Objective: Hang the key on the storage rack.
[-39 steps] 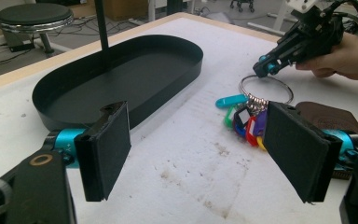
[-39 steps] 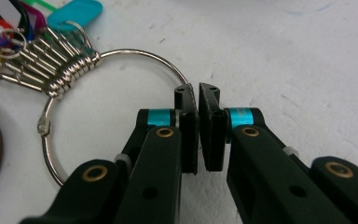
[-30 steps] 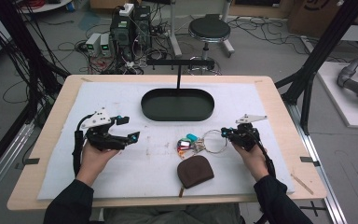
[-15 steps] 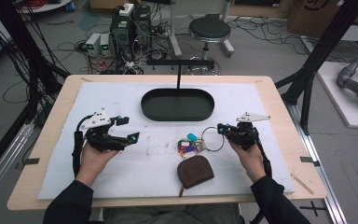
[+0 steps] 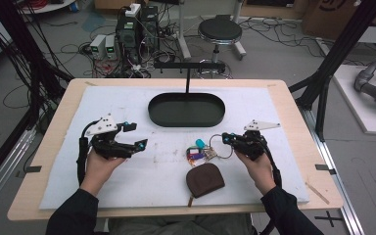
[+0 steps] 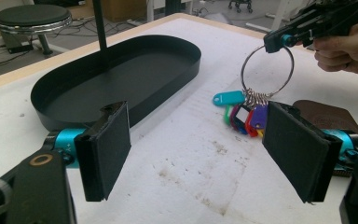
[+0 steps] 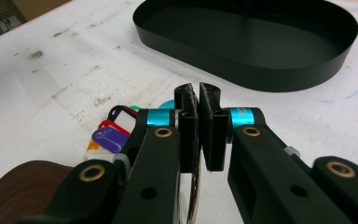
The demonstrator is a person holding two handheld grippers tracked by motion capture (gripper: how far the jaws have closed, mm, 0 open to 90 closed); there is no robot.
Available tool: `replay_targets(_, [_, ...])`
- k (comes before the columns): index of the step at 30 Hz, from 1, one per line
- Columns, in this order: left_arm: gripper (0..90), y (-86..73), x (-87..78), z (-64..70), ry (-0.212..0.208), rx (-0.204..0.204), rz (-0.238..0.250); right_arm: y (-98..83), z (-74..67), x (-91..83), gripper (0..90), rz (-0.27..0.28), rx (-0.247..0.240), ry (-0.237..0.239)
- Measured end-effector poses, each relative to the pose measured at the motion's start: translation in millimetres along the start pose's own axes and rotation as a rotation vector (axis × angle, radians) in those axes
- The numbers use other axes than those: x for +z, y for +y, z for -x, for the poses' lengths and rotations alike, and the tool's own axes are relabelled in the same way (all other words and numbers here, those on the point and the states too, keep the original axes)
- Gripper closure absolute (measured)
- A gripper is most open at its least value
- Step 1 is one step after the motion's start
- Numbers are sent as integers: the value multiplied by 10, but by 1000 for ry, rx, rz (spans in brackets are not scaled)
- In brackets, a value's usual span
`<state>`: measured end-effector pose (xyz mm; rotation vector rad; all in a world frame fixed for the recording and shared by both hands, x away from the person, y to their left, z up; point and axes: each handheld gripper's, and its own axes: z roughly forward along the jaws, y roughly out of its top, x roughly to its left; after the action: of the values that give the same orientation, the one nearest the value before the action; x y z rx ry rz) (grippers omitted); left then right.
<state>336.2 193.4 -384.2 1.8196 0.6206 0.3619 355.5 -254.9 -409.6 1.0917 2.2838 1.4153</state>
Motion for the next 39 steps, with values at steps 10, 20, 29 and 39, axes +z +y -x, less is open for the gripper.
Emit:
replay_targets(10, [234,-18,3,9,1,-5,0,15,0,5,874,-22,-20,10])
replay_targets(20, [234,-33,-28,27,-4,-25,10,222,7,-121,877,-12,-75,38])
replay_targets(29, [234,25,-121,129,-22,14,23,382,117,-235,879,-2,-103,72])
replay_targets(39, [234,-25,-127,105,-21,7,39,700,172,-358,880,25,-158,85])
